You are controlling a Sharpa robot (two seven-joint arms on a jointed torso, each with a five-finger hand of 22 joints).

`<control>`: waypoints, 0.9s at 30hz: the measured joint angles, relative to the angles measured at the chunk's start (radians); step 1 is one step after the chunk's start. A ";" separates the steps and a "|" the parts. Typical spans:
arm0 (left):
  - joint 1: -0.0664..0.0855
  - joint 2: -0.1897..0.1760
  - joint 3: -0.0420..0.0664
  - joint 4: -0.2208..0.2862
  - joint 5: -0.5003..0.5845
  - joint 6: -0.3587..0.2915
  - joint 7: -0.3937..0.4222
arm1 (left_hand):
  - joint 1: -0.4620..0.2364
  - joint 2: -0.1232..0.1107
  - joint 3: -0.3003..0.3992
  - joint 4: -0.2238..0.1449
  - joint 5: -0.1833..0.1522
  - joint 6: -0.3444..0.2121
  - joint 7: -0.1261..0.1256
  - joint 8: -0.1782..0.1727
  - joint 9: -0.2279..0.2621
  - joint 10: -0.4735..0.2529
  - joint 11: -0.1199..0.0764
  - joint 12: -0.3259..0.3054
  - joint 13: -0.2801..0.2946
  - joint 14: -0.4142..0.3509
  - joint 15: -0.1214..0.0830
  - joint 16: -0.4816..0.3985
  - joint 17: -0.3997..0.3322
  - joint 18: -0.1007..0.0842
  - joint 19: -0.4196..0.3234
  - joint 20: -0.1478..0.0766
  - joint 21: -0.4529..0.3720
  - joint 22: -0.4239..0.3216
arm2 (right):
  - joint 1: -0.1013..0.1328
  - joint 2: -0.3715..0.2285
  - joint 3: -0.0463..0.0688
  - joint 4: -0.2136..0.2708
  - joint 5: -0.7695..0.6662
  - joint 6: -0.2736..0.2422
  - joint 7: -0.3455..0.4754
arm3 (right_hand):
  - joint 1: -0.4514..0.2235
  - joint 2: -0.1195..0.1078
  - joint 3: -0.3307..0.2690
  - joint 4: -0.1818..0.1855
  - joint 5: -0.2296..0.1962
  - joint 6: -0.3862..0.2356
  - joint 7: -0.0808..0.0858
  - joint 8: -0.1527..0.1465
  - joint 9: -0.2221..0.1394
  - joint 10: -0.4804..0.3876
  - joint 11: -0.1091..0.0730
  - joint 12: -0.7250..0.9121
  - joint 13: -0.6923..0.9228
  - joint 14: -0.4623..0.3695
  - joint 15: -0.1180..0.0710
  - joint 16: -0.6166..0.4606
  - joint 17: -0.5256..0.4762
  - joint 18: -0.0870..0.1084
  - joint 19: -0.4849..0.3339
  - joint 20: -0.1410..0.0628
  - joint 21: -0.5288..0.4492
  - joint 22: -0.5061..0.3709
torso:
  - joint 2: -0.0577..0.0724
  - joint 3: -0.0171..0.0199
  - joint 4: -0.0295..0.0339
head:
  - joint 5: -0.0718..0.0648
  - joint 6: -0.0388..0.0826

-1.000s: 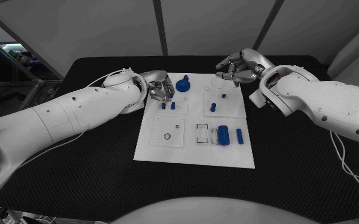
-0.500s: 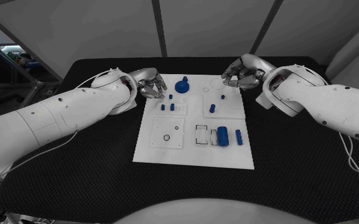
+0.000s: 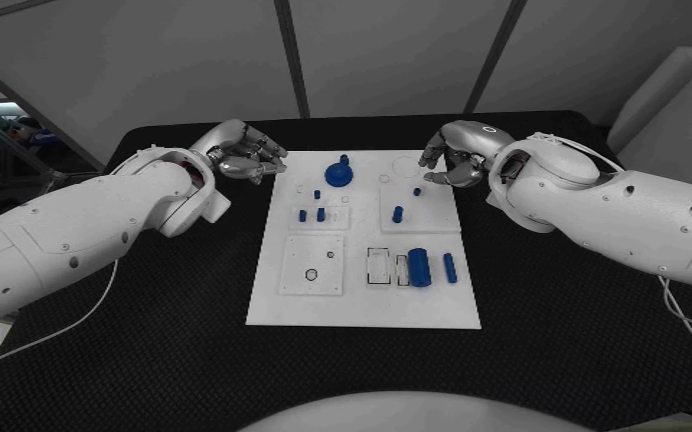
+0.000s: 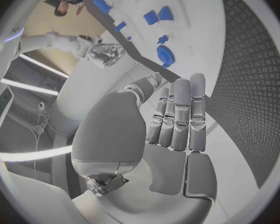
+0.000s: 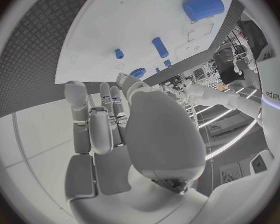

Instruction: Assemble the parts on the task board

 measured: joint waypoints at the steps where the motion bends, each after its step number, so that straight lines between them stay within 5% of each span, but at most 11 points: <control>1: 0.000 -0.009 0.000 0.012 0.055 -0.011 0.020 | -0.002 0.002 0.000 0.000 0.000 0.001 -0.001 0.000 0.000 0.000 0.000 0.003 0.000 -0.001 0.000 -0.004 -0.003 0.000 -0.004 -0.003 -0.005 -0.002 | -0.004 0.003 0.000 0.000 -0.019 0.002 -0.005 | 0.000 0.000 0.000 0.000 0.000 0.000 0.000 -0.003 0.000 0.000 0.000 -0.005 -0.003 0.000 0.000 0.000 0.000 0.000 0.002 0.001 0.000 0.002 | 0.000 -0.0002 0.0001 | -0.001 0.000; 9: -0.001 -0.060 0.000 0.084 0.355 -0.056 0.136 | -0.002 0.002 0.000 0.000 0.000 0.014 -0.003 0.000 -0.001 0.014 -0.004 0.024 0.002 -0.038 -0.002 -0.042 -0.032 0.000 -0.037 -0.001 -0.044 -0.023 | -0.023 0.024 -0.007 -0.008 -0.095 0.015 -0.031 | -0.004 -0.004 0.003 -0.003 0.000 0.000 0.000 -0.009 0.000 0.000 0.000 -0.012 -0.013 0.000 0.000 0.000 0.004 0.000 0.002 0.001 0.004 0.009 | 0.000 -0.0015 0.0002 | -0.005 0.001; 17: -0.001 -0.072 0.000 0.115 0.488 -0.074 0.188 | -0.006 0.006 0.000 0.000 0.000 0.017 -0.007 0.000 -0.001 0.014 -0.004 0.028 0.002 -0.038 -0.002 -0.046 -0.036 -0.001 -0.044 -0.001 -0.051 -0.027 | -0.033 0.043 -0.010 -0.011 -0.124 0.028 -0.039 | -0.004 -0.004 0.012 -0.012 0.000 0.007 0.000 -0.013 0.000 0.004 0.004 -0.018 -0.021 0.000 0.000 0.004 0.008 0.000 0.009 0.001 0.009 0.016 | 0.000 -0.0014 0.0006 | -0.001 0.001; 18: -0.001 -0.072 0.000 0.116 0.498 -0.075 0.192 | -0.006 0.006 0.000 0.000 0.000 0.017 -0.007 0.000 -0.001 0.014 -0.004 0.028 0.002 -0.038 -0.002 -0.046 -0.036 -0.004 -0.044 -0.001 -0.051 -0.027 | -0.033 0.045 -0.010 -0.011 -0.127 0.029 -0.039 | -0.004 -0.004 0.012 -0.012 0.000 0.008 0.001 -0.013 0.000 0.004 0.004 -0.021 -0.024 0.000 0.000 0.008 0.009 0.000 0.009 0.001 0.010 0.018 | 0.000 -0.0014 0.0006 | 0.000 0.001; 19: -0.001 -0.072 0.000 0.117 0.508 -0.077 0.196 | -0.005 0.008 0.000 0.000 0.000 0.017 -0.007 0.000 -0.001 0.014 -0.004 0.028 0.002 -0.038 -0.002 -0.046 -0.036 -0.055 -0.044 -0.001 -0.052 -0.028 | -0.034 0.047 -0.010 -0.011 -0.129 0.031 -0.039 | -0.004 -0.004 0.015 -0.015 0.000 0.010 0.003 -0.013 0.000 0.007 0.007 -0.022 -0.025 0.000 0.000 0.008 0.009 0.000 0.009 0.001 0.014 0.019 | 0.000 -0.0012 0.0006 | 0.000 0.001; 27: -0.001 -0.071 -0.001 0.117 0.554 -0.084 0.214 | -0.002 0.010 0.000 0.000 0.000 0.017 -0.007 0.000 -0.001 0.014 -0.004 0.028 0.002 -0.038 -0.002 -0.046 -0.037 -0.052 -0.044 -0.001 -0.055 -0.028 | -0.036 0.057 -0.010 -0.018 -0.140 0.048 -0.042 | 0.012 -0.009 0.044 -0.036 -0.046 0.025 0.002 -0.028 0.000 0.025 0.006 -0.031 -0.046 0.000 0.000 0.012 0.014 0.000 0.009 0.001 0.020 0.029 | 0.000 -0.0006 -0.0002 | 0.003 0.002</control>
